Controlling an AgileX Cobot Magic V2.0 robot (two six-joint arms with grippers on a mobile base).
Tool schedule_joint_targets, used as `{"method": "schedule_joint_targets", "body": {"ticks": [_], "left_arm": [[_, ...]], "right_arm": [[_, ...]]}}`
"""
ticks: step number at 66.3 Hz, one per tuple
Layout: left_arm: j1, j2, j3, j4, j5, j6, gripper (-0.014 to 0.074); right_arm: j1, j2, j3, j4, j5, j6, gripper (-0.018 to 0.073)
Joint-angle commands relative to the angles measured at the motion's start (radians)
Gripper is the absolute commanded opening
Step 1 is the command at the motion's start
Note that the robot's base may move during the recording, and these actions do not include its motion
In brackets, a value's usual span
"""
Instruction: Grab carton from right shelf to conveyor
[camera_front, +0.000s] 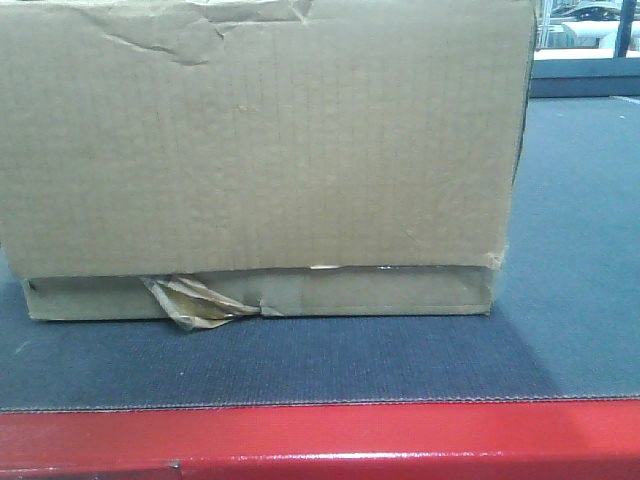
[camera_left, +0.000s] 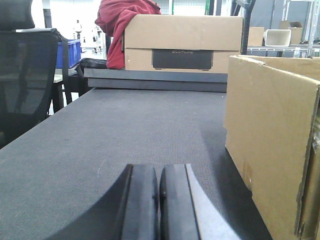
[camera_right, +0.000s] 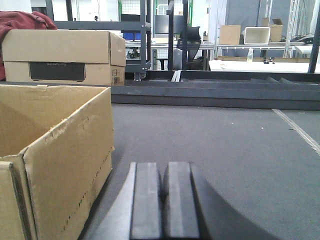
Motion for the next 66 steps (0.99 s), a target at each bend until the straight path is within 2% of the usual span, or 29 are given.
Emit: {"method": "schedule_joint_targets", "body": {"ticks": [1,28,38,46,61,66], "left_arm": [[-0.005,-0.005,0.000,-0.007,-0.025,0.004,0.0015],[-0.005,-0.005,0.000,-0.007,-0.025,0.004,0.0015],[-0.005,-0.005,0.000,-0.007,-0.025,0.004,0.0015],[-0.005,-0.005,0.000,-0.007,-0.025,0.004,0.0015],[-0.005,-0.005,0.000,-0.007,-0.025,0.004,0.0015],[-0.005,-0.005,0.000,-0.007,-0.025,0.004,0.0015]], "right_arm": [[-0.004,-0.005,0.000,-0.012,-0.024,-0.010,-0.0079],[-0.012,-0.005,0.000,-0.018,-0.024,-0.012,-0.0079],[-0.091,-0.005,0.019,0.053,-0.008,-0.035,-0.0079],[-0.142,-0.026,0.090,0.137,-0.025,-0.151,-0.0079],[-0.144,-0.159,0.305,0.180,-0.137,-0.155,-0.0079],[-0.144,-0.180,0.319,0.180,-0.153,-0.155,-0.0079]]}}
